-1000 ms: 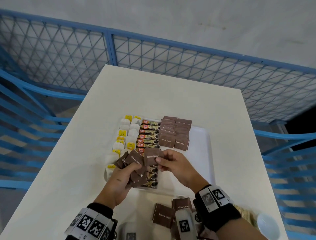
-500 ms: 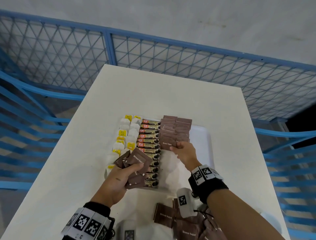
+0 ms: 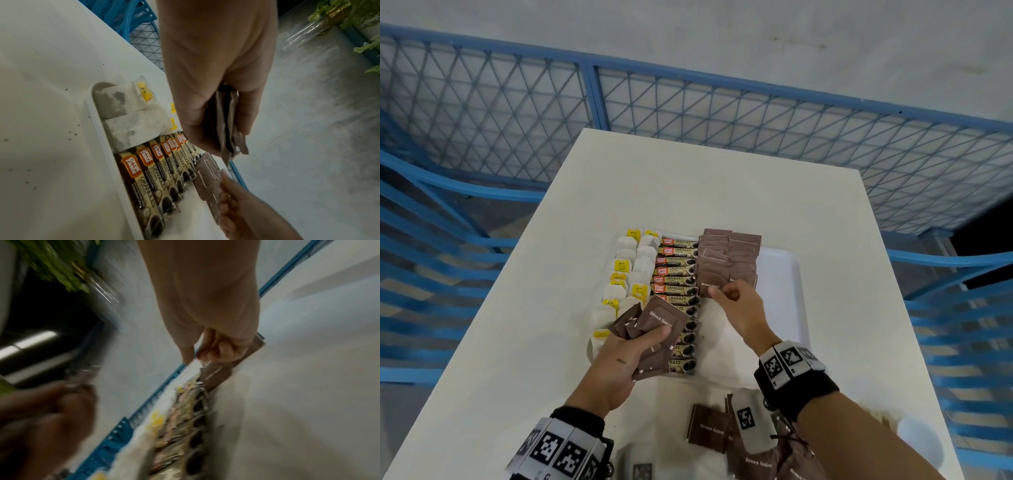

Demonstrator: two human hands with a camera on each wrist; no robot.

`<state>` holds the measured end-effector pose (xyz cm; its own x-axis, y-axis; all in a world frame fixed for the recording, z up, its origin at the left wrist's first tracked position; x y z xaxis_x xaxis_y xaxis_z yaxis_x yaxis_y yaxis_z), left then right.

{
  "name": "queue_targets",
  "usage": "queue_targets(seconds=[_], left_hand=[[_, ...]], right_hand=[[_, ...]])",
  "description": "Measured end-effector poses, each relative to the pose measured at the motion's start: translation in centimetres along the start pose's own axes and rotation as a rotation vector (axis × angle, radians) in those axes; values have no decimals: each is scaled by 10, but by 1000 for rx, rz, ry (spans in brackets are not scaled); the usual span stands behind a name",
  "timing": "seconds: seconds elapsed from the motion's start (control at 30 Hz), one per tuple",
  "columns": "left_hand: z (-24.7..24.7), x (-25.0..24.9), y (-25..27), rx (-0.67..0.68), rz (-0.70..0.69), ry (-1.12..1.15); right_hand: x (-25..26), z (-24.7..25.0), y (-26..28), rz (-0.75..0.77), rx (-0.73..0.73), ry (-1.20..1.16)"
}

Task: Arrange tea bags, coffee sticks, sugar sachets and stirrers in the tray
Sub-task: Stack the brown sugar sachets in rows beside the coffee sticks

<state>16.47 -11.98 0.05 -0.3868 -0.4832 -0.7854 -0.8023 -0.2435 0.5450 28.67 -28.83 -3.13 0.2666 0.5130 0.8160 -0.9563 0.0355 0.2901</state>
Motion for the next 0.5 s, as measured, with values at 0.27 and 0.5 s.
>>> queue_targets(seconds=[0.27, 0.5], left_hand=[[-11, -4, 1, 107, 7, 45], [-9, -2, -1, 48, 55, 55]], right_hand=[[29, -16, 61, 119, 607, -252], [21, -15, 55, 16, 550, -405]])
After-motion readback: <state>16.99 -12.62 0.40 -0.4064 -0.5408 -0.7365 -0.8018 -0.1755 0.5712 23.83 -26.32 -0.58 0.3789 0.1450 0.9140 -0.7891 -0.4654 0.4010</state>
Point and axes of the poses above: each hand's wrist, its own y-axis away from the middle knuckle, its own z-axis out of the back of the hand, x = y × z, the point moved 4 cm from there along -y, towards the middle knuckle, and after that the axes turned 6 degrees about -x, right-handed, at the moved point
